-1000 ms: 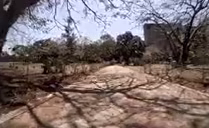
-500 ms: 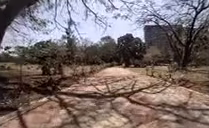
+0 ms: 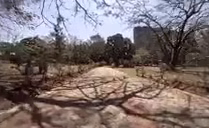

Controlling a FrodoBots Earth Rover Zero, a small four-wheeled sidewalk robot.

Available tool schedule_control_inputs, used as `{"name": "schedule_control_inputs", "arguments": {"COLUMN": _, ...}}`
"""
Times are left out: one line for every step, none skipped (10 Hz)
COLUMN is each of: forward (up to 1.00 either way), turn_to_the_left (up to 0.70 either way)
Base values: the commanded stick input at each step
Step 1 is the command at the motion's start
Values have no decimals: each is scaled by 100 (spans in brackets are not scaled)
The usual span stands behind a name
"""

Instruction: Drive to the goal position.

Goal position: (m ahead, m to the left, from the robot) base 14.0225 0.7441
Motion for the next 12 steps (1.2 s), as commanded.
{"name": "schedule_control_inputs", "arguments": {"forward": 70, "turn_to_the_left": 0}}
{"name": "schedule_control_inputs", "arguments": {"forward": 70, "turn_to_the_left": 0}}
{"name": "schedule_control_inputs", "arguments": {"forward": 70, "turn_to_the_left": 0}}
{"name": "schedule_control_inputs", "arguments": {"forward": 70, "turn_to_the_left": 0}}
{"name": "schedule_control_inputs", "arguments": {"forward": 70, "turn_to_the_left": 0}}
{"name": "schedule_control_inputs", "arguments": {"forward": 70, "turn_to_the_left": 0}}
{"name": "schedule_control_inputs", "arguments": {"forward": 70, "turn_to_the_left": 0}}
{"name": "schedule_control_inputs", "arguments": {"forward": 70, "turn_to_the_left": 0}}
{"name": "schedule_control_inputs", "arguments": {"forward": 70, "turn_to_the_left": 0}}
{"name": "schedule_control_inputs", "arguments": {"forward": 70, "turn_to_the_left": 0}}
{"name": "schedule_control_inputs", "arguments": {"forward": 70, "turn_to_the_left": 0}}
{"name": "schedule_control_inputs", "arguments": {"forward": 70, "turn_to_the_left": 10}}
